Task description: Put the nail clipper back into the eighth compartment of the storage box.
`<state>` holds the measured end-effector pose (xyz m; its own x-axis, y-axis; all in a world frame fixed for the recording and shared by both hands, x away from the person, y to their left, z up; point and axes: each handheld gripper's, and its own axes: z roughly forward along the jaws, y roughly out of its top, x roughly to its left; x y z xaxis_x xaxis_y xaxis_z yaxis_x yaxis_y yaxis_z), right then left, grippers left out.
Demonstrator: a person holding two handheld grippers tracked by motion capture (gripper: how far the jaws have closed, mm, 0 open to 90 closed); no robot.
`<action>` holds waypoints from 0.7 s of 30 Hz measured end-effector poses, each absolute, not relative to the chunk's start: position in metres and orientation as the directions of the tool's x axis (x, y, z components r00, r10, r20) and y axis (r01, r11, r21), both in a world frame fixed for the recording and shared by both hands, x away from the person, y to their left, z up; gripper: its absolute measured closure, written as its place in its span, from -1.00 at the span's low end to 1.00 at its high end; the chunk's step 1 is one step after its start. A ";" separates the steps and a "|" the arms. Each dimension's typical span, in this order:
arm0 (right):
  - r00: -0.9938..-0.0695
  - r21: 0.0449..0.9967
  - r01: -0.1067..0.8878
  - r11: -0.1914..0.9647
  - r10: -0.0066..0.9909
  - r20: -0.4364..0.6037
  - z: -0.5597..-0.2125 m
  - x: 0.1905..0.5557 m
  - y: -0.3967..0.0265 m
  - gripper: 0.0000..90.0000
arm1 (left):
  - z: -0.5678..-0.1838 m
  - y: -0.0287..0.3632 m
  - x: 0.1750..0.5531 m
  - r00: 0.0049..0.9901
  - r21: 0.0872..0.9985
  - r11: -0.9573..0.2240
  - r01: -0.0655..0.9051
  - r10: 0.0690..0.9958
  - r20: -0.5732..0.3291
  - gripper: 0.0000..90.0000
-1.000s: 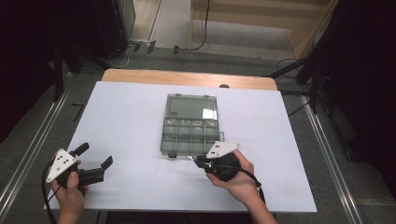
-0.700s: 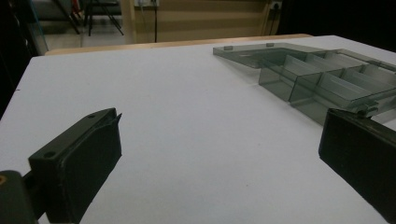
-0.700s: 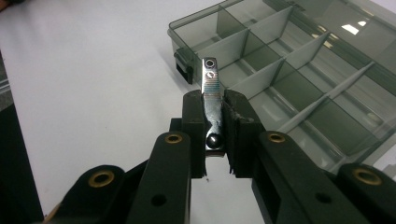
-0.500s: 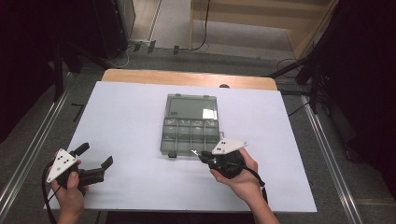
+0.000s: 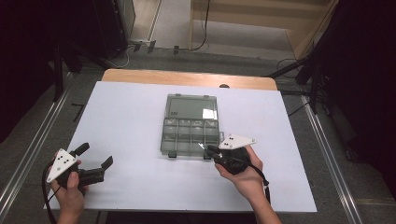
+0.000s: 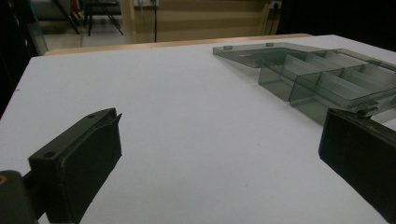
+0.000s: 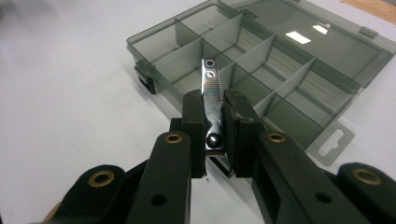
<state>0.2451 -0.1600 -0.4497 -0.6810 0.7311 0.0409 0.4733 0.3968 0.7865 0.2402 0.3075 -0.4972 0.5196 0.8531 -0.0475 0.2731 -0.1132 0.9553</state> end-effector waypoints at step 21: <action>-0.591 0.795 0.510 0.327 0.806 0.047 -0.461 0.254 -0.171 0.80 | -0.497 0.308 0.240 0.520 0.955 -0.114 0.274 0.853 -0.047 -1.00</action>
<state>0.2543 -0.1715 -0.4612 -0.5905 0.8056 0.0470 0.5099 0.3274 0.7955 0.2402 0.3075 -0.4972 0.5201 0.8528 -0.0474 0.2735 -0.1136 0.9551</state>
